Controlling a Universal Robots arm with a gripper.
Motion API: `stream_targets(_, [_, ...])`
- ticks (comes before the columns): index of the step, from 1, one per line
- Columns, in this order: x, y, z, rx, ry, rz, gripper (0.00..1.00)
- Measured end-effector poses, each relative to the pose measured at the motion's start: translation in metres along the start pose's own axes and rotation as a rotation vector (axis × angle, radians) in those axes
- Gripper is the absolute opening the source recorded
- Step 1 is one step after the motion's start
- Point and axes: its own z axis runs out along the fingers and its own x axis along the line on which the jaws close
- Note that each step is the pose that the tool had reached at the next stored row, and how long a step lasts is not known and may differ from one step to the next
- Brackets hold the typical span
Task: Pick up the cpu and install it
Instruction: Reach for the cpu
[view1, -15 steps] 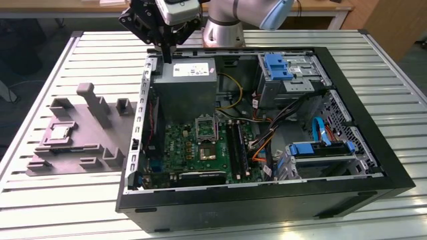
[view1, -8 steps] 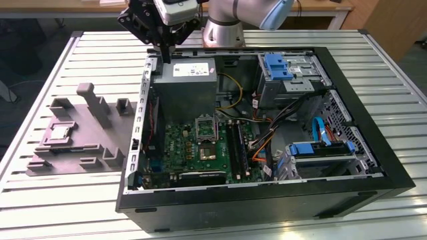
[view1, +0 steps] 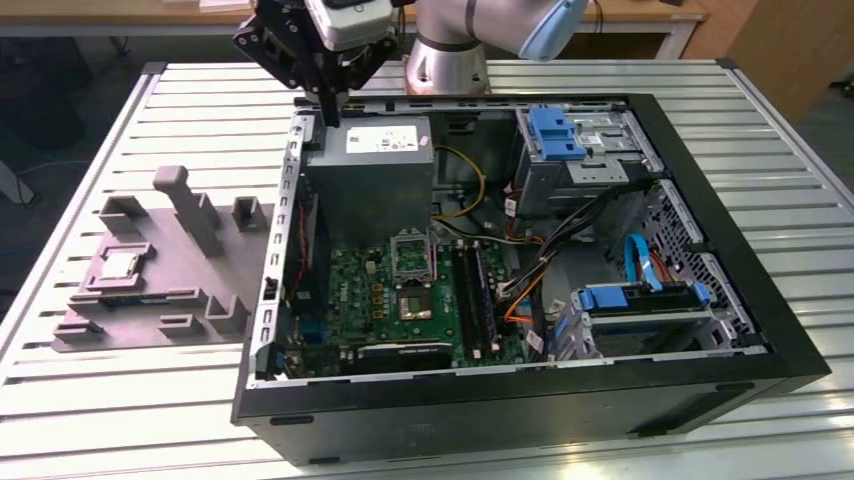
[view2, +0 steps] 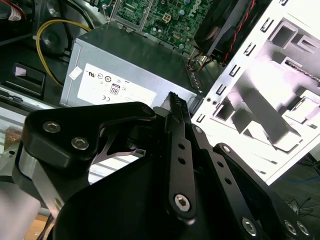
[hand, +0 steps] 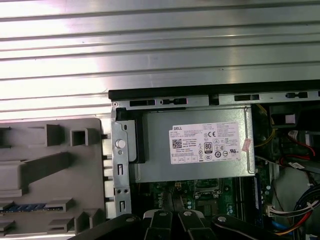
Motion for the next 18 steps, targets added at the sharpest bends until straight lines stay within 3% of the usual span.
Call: stream_targets(18, [0.0017, -0.0001, 0.0002, 0.0000, 0.0000, 0.000, 0.11])
